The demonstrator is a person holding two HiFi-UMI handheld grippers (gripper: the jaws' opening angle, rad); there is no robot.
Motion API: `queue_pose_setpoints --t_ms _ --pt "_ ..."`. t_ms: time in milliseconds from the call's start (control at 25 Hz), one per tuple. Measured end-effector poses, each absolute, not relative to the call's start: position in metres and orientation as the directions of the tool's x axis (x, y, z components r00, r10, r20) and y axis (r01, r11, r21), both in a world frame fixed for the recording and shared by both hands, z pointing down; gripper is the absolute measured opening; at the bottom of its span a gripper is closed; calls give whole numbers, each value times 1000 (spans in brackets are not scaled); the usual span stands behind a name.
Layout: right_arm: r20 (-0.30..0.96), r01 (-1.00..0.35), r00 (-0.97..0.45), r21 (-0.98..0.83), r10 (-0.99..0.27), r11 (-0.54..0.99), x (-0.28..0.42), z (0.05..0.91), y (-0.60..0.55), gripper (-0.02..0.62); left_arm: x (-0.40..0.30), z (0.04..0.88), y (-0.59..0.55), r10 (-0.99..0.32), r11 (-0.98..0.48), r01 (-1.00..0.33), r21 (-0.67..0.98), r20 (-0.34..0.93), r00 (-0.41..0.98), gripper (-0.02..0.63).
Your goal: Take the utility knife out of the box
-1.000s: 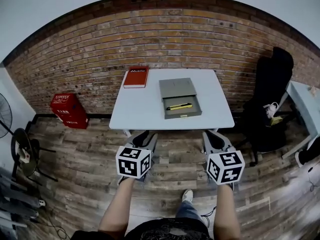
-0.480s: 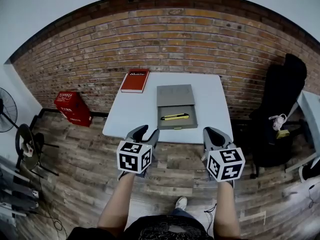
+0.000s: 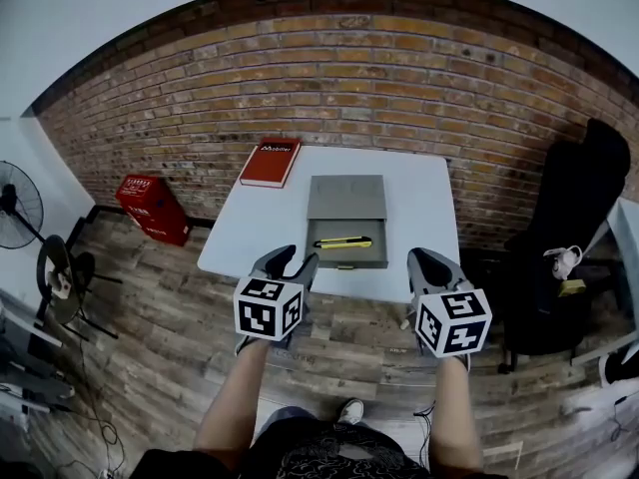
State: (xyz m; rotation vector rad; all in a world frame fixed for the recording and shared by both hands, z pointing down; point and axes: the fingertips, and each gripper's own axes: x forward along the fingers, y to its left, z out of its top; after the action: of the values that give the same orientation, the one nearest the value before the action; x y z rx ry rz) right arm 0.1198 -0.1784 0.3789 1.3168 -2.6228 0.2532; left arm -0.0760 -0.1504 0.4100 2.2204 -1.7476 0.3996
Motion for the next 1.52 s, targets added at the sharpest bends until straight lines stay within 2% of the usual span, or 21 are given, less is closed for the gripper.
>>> queue_pose_setpoints --t_ms 280,560,1040,1520 --pt "242 -796 -598 -75 -764 600 115 380 -198 21 -79 411 -170 -893 -221 -975 28 395 214 179" --pt "256 -824 -559 -62 -789 564 115 387 -227 21 -82 410 -217 -891 -273 -962 18 373 259 178" --pt "278 -866 -487 -28 -828 500 89 381 -293 21 -95 417 -297 -843 -398 -917 31 382 379 179" --pt "309 -884 -450 -17 -838 468 72 391 -321 21 -77 455 -333 -721 -580 -815 -6 469 510 179"
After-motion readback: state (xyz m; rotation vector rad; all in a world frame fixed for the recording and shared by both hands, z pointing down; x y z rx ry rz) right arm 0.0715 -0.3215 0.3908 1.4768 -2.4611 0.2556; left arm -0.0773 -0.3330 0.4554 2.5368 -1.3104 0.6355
